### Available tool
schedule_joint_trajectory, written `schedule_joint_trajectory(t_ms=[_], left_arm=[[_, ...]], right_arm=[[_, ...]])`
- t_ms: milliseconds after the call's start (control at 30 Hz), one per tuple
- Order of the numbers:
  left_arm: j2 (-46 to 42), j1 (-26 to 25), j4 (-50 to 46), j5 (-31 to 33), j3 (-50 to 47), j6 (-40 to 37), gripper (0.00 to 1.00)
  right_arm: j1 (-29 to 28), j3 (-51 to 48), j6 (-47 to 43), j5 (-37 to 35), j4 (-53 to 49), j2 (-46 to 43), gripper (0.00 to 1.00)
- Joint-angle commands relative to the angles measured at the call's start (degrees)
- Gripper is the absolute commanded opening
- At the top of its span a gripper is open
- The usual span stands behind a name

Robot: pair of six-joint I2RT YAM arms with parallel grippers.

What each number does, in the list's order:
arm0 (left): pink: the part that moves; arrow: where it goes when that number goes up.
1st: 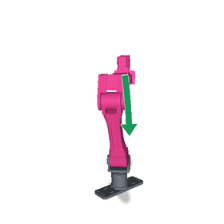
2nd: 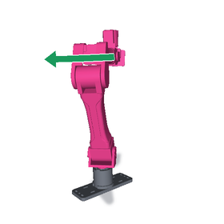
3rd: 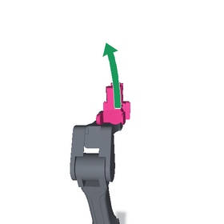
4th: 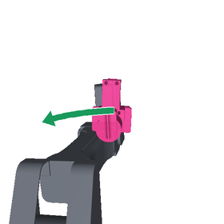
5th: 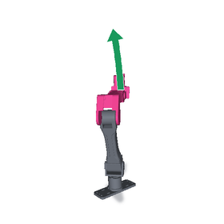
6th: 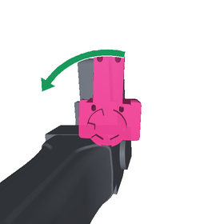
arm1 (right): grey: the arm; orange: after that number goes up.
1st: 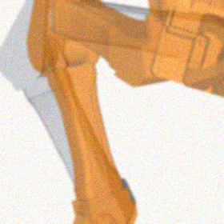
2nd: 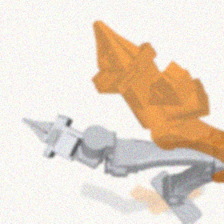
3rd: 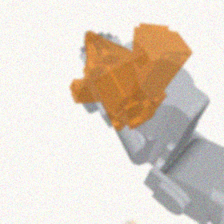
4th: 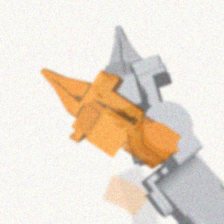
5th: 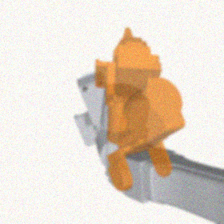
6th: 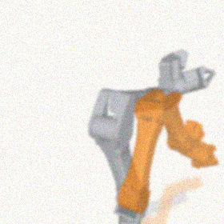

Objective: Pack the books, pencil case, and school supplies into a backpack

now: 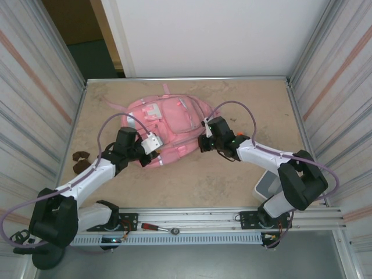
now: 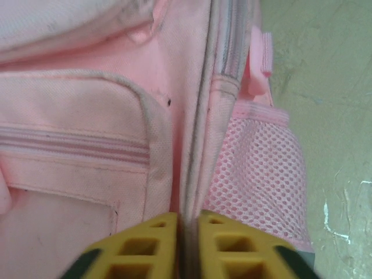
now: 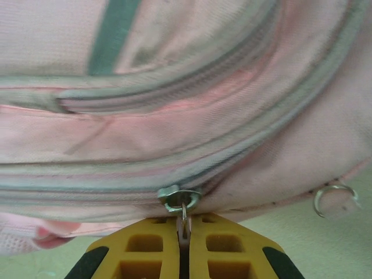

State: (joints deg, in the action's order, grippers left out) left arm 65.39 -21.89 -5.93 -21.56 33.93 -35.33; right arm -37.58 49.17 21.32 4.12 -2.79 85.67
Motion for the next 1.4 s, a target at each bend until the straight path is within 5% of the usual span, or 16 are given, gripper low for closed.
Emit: schedule_joint_trajectory(t_ms=[0,100,333,500,667,767,900,1233,1367], left_arm=[[-4.27,-2.08,4.60,-0.23,-0.51,-0.76,0.49],[-6.22,-7.11,8.24,2.90,-1.02,-0.59,0.64],[0.47,-16.40,8.39,13.04,3.94,-6.08,0.63],[5.59,-18.19,8.29,15.74,6.31,-8.52,0.56],[7.30,-18.26,10.93,19.86,5.61,-10.08,0.34],[6.56,-17.53,12.71,19.34,3.62,-11.57,0.14],[3.08,-13.42,13.32,12.30,0.50,-11.60,0.00],[-6.82,-2.13,16.38,5.42,-6.56,-10.31,0.01],[-7.32,-1.40,13.81,6.04,-5.37,-8.32,0.18]], right_arm=[[-2.53,0.04,-0.57,2.78,0.33,-3.32,0.00],[-4.28,0.13,0.20,3.99,1.56,-4.51,0.00],[-7.60,0.23,2.00,5.93,3.79,-6.80,0.00],[-9.30,-0.15,2.42,6.25,4.38,-7.85,0.00],[-9.62,-1.68,2.38,6.57,5.01,-8.32,0.00],[-9.12,-2.15,1.08,4.71,3.04,-8.84,0.00],[-6.50,-1.81,-0.14,-0.28,-2.16,-9.19,0.00],[1.11,2.74,-0.49,-6.06,-10.28,-6.28,0.00],[-0.24,2.53,0.03,-1.91,-6.82,-6.18,0.00]])
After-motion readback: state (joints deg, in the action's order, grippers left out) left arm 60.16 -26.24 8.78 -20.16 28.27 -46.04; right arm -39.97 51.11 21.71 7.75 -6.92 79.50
